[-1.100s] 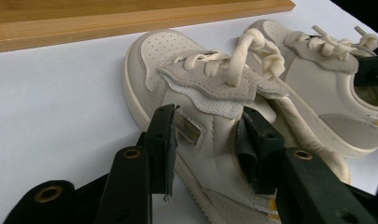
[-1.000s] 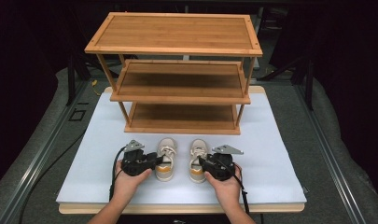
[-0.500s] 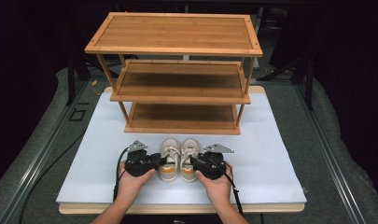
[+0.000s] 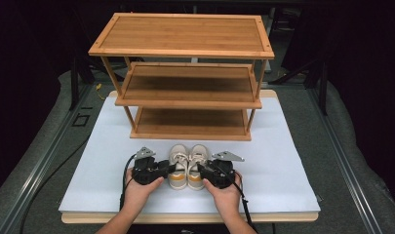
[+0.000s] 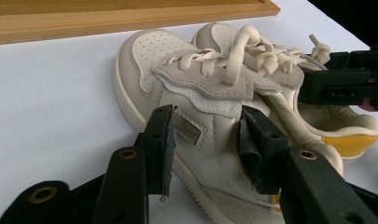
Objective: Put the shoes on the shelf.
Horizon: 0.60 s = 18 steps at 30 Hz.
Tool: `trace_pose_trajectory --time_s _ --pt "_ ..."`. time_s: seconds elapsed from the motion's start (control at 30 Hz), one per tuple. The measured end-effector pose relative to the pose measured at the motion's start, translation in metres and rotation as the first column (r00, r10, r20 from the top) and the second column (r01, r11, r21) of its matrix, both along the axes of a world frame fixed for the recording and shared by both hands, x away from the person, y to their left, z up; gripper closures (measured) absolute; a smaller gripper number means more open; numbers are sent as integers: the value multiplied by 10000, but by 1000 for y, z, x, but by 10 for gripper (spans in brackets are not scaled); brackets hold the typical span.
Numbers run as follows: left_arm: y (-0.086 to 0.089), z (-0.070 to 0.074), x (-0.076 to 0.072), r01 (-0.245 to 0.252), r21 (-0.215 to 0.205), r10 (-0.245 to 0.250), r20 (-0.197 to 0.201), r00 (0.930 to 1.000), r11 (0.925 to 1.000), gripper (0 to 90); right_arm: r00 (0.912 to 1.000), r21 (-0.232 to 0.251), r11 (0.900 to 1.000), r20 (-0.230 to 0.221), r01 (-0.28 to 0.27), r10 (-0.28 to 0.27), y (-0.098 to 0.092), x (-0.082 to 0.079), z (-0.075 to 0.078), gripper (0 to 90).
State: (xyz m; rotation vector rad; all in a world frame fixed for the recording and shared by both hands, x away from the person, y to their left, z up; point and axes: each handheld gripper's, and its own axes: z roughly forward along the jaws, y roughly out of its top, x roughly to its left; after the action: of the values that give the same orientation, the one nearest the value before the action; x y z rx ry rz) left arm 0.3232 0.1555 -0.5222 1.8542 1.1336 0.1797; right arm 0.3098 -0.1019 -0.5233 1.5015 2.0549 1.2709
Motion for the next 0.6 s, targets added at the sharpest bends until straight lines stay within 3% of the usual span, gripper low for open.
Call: trace_pose_trajectory --time_s 0.23,0.43,0.6 --pt "-1 0 -6 -264 -257 269 184 9995 9993 509 9994 64 9999 313 158 -159 -2 -8 2 497" --pt "-4 -11 -11 -1068 -622 1106 617 9920 9923 505 9983 716 9970 475 291 -325 -4 -9 -4 498" --pt "-7 -19 -12 -1296 -1082 1385 799 9871 9856 484 9965 1070 9930 614 496 -564 0 -8 -11 497"
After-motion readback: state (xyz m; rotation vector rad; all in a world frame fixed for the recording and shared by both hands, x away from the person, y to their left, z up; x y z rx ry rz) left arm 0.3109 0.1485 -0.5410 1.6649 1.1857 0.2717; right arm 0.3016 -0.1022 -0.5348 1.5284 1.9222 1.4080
